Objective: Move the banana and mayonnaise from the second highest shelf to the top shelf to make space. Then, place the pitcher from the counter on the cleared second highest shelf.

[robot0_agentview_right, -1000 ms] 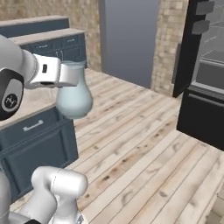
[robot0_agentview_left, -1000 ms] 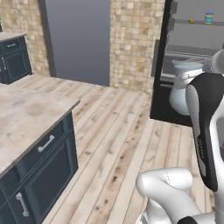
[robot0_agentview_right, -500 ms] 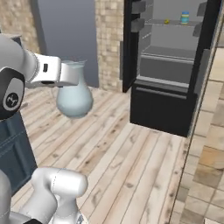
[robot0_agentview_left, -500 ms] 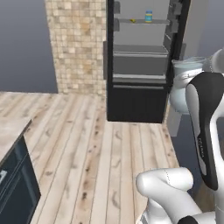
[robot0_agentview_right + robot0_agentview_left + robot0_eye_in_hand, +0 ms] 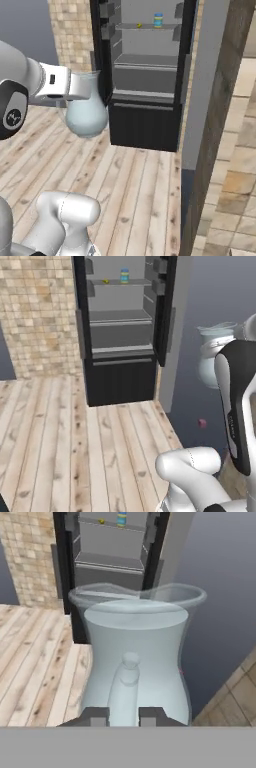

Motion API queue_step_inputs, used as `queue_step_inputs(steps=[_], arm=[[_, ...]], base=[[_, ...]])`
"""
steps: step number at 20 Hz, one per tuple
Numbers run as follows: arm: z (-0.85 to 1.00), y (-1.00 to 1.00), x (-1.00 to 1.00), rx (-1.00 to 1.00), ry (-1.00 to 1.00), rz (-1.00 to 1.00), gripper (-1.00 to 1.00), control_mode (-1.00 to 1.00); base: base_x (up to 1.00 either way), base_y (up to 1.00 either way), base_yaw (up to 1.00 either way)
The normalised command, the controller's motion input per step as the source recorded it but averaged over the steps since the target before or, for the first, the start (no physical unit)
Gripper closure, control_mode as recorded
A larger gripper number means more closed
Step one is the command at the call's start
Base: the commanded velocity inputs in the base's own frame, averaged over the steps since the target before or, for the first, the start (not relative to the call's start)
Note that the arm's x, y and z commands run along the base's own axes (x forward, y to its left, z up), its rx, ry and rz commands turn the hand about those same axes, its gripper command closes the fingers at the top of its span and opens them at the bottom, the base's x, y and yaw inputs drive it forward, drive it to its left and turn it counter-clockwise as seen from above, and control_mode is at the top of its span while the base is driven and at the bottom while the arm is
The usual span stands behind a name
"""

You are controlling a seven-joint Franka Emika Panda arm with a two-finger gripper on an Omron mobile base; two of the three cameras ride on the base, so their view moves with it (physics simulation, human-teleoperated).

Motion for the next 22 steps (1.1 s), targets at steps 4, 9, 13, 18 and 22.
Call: queue_step_inputs(steps=[4, 9, 13, 18, 22], arm=[[0.0, 0.0, 0.0, 0.0, 0.0, 0.0, 1.0, 1.0], [0.0, 0.0, 0.0, 0.0, 0.0, 0.0, 1.0, 1.0], [0.0, 0.0, 0.0, 0.0, 0.0, 0.0, 1.0, 1.0], [0.0, 0.0, 0.0, 0.0, 0.0, 0.0, 1.0, 1.0], [0.0, 0.0, 0.0, 0.0, 0.0, 0.0, 1.0, 1.0]], base=[[0.98, 0.62, -0.16], [1.0, 0.42, -0.01], [1.0, 0.01, 0.0], [0.95, -0.11, 0.0], [0.84, -0.14, 0.0]])
